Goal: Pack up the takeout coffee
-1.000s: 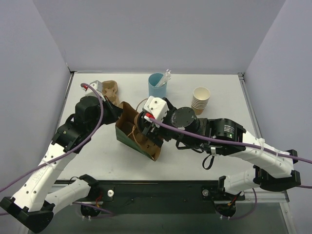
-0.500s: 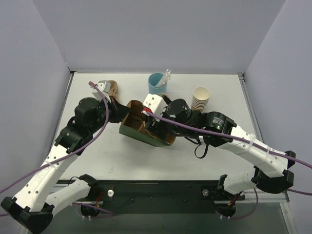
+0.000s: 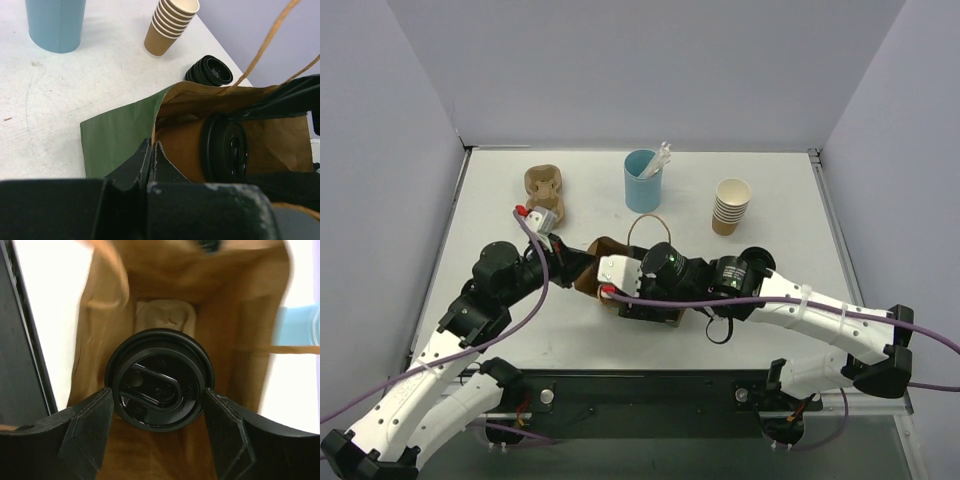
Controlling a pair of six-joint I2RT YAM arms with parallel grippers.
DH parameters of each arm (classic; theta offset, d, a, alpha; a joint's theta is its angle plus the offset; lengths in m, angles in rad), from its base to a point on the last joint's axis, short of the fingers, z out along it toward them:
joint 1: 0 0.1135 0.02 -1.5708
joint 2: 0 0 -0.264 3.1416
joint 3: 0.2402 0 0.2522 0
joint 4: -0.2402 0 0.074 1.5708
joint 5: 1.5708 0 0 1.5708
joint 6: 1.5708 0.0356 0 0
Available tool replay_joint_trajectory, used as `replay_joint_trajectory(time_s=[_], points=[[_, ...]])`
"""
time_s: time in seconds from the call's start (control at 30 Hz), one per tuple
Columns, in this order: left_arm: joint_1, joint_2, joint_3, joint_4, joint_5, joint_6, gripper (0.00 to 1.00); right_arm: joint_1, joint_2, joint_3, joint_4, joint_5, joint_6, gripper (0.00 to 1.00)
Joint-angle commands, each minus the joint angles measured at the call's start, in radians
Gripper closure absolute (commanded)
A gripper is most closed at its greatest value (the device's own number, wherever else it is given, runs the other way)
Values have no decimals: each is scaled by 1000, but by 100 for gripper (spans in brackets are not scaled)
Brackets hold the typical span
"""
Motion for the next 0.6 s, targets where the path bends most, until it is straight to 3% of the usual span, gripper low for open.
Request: replay_joint_trajectory(time_s=[0.0,0.2,0.33,0.57], points=[[-6,-67,-33,70,39,49,100,60,-96,-114,66,12,-149,78],[-7,-67,-26,171,-56,129,100,13,-84,-91,121,79,-228,78],[-10,-34,-31,243,-89,150,100,-33,-52,-43,120,26,-282,78],[-49,-101,-162,309,-141,106,100,-38,-47,-135,175,-82,-316,78]])
